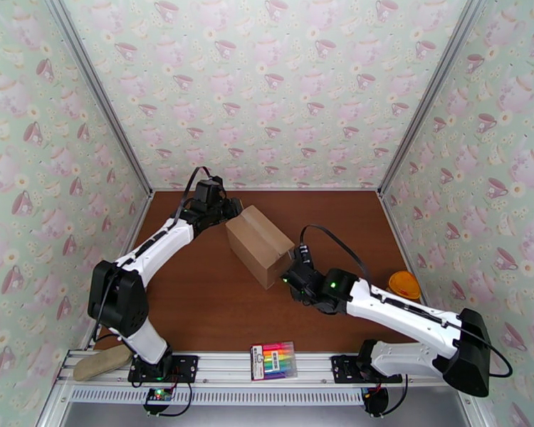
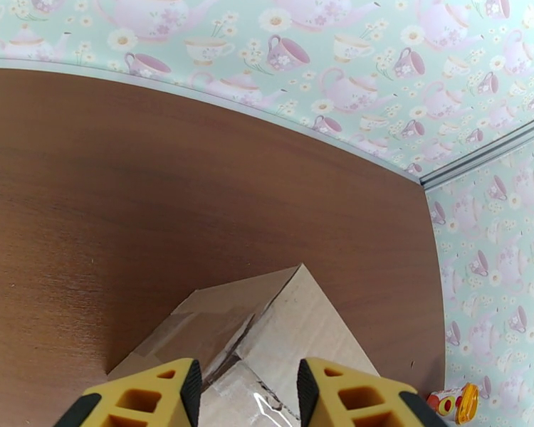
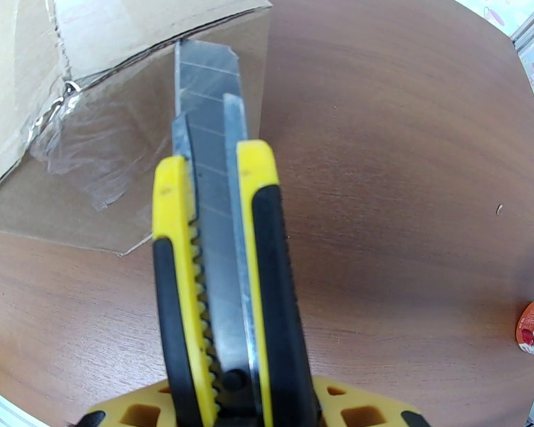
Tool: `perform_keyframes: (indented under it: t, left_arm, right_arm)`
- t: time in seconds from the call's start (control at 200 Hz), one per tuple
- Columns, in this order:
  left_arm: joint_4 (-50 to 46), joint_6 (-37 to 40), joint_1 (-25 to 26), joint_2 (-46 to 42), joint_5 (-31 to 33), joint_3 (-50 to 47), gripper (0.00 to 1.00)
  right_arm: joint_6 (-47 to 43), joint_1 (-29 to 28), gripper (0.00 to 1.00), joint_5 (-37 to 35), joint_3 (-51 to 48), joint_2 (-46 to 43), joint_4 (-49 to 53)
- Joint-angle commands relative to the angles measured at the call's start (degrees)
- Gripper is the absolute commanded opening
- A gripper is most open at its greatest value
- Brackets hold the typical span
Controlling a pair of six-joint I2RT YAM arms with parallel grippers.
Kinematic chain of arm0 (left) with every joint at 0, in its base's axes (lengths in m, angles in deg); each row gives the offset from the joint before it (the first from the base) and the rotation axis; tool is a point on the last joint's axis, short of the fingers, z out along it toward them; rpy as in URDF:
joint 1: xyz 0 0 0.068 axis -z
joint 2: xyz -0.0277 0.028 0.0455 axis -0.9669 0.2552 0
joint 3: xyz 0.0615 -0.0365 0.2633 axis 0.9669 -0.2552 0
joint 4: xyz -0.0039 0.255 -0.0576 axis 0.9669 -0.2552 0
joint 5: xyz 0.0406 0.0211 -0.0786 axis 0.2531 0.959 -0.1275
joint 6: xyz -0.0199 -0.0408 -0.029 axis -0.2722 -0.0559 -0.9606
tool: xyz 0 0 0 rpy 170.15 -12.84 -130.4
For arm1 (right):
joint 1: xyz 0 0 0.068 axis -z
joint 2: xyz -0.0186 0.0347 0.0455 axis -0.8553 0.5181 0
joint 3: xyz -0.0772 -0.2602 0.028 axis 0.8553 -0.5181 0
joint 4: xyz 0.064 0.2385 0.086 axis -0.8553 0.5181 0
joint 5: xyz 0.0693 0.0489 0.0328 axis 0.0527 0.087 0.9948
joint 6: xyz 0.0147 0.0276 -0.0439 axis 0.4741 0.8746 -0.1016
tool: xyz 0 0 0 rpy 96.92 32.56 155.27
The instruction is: Unpack the express box
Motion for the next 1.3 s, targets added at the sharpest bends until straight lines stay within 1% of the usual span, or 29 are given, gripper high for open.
perform_keyframes:
  t: [0.0, 0.25, 0.466, 0.736, 0.912, 1.082, 1.217, 1.237, 1.292]
  left_arm:
    - [0.8, -0.1, -0.3, 0.0, -1.2, 2.5, 0.44]
    - [0.0, 0.5, -0.3, 0.4, -0.2, 4.0, 0.44]
    - [-2.7, 2.1, -1.7, 2.5, 0.2, 8.4, 0.44]
    - [-6.9, 3.9, -4.8, 10.2, -2.1, 15.5, 0.42]
    - [-10.5, 5.6, -4.9, 16.8, -4.4, 19.9, 0.40]
    - [-10.4, 6.7, -4.3, 18.6, -6.8, 19.2, 0.38]
    - [-10.6, 8.1, -3.5, 19.1, -7.4, 19.4, 0.38]
    - [-10.5, 8.2, -3.4, 19.2, -8.9, 19.3, 0.38]
    - [-10.3, 8.4, -3.2, 19.4, -9.5, 19.2, 0.38]
  right_arm:
    - [-1.5, -0.4, 0.00, -0.9, 1.9, 0.7, -0.1]
    - [-2.4, -0.2, 0.00, -0.9, 1.9, 0.0, -0.2]
    - [-2.7, 0.2, 0.00, 0.2, 1.4, 0.0, -1.3]
    - [-3.1, 0.5, 0.00, 0.6, 1.5, 0.1, -1.8]
    - [-3.2, 0.6, 0.00, 0.7, 1.7, 0.2, -2.0]
    - [-3.2, 0.7, 0.00, 1.0, 1.6, 0.2, -2.3]
    - [-3.3, 1.0, 0.00, 1.4, 1.3, 0.2, -2.7]
    - [-3.3, 1.1, 0.00, 1.4, 1.3, 0.2, -2.7]
    - [-3.4, 1.2, 0.00, 1.4, 1.3, 0.2, -2.9]
